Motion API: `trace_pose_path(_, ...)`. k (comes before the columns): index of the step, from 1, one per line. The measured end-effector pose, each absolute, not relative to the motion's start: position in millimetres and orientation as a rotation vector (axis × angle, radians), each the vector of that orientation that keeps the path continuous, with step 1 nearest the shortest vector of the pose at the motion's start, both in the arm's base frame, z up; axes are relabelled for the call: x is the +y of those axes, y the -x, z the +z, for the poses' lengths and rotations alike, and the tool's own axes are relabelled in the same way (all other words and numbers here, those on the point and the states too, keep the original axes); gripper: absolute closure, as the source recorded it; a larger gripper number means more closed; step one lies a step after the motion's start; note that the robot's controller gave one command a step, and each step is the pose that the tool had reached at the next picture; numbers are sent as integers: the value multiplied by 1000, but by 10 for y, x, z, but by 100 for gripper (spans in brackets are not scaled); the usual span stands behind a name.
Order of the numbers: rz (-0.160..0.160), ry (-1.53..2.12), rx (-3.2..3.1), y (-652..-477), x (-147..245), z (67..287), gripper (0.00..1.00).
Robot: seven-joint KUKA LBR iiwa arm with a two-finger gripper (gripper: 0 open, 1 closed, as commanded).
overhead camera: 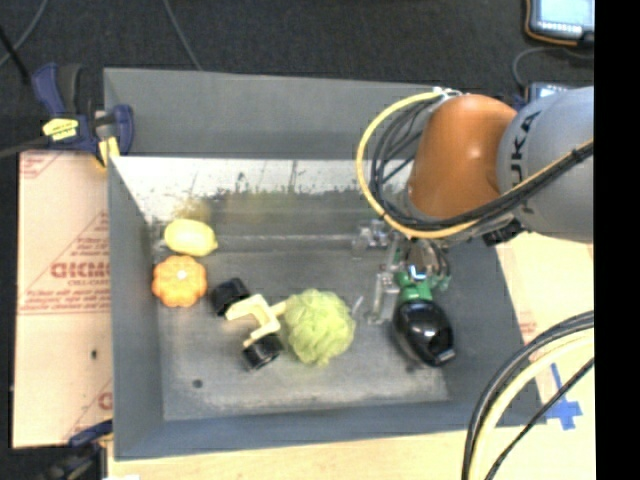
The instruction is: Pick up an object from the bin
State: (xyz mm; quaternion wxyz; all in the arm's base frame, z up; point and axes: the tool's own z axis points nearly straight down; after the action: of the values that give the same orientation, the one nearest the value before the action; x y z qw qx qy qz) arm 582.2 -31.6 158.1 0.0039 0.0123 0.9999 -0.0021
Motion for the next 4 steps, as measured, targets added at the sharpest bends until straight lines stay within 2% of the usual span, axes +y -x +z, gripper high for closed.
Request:
trace_pose_path(1,-1,-72,3127,-5811,151,1074,0)
trace_pose_path(2,1,-95,3138,-5816,317,740,0)
trace_pose_path(3,-2,-139,3127,-5759,537,789,0)
trace_pose_path(4,0,-221,3126,-5431,831,731,0)
